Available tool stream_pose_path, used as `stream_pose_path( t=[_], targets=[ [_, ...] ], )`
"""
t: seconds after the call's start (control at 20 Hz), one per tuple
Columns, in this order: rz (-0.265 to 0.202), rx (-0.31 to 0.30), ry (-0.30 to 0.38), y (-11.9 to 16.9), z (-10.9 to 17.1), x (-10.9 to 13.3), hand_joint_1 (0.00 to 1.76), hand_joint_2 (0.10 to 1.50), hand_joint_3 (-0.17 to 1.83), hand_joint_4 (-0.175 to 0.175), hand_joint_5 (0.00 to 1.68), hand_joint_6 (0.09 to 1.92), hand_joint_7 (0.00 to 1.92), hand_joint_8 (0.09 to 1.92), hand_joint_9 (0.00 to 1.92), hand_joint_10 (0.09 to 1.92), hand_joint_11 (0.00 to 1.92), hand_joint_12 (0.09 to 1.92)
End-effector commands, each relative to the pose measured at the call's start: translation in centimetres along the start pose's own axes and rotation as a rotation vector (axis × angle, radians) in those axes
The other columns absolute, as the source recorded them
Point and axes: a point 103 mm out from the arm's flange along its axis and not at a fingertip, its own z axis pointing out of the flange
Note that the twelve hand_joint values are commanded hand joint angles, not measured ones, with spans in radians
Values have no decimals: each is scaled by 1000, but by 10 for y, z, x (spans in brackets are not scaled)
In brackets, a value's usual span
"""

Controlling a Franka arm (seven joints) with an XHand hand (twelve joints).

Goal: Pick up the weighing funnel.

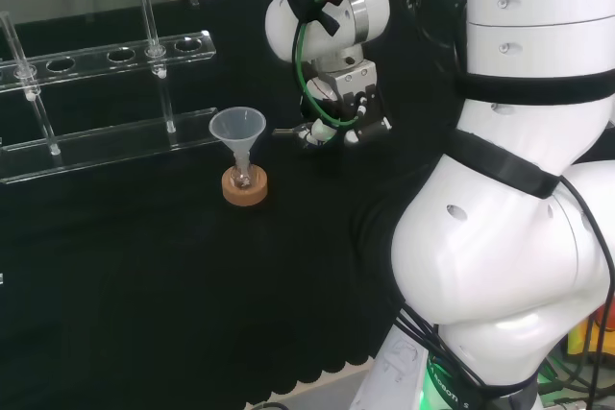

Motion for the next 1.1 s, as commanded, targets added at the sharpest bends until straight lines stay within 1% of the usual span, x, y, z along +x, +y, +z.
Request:
stream_pose_path(
  t=[0.05, 0.3, 0.4, 0.75, 1.1],
  targets=[
    [28, -21, 8, -19, -22, -23, 1066, 973, 154, 175, 1122, 795, 1248, 432, 1319, 295, 814, 1107],
    [67, -32, -24, -37, -46, -38, 1068, 968, 162, 175, 1126, 790, 1258, 421, 1336, 277, 857, 1086],
    [81, -25, -38, -44, -55, -41, 1069, 964, 166, 175, 1131, 783, 1261, 416, 1341, 268, 866, 1076],
    [97, 12, -90, -65, -80, -42, 1072, 956, 176, 175, 1139, 771, 1272, 407, 1356, 252, 883, 1061],
    [103, 17, -125, -85, -99, -36, 1075, 944, 193, 175, 1149, 755, 1287, 391, 1375, 233, 891, 1053]
  ],
)
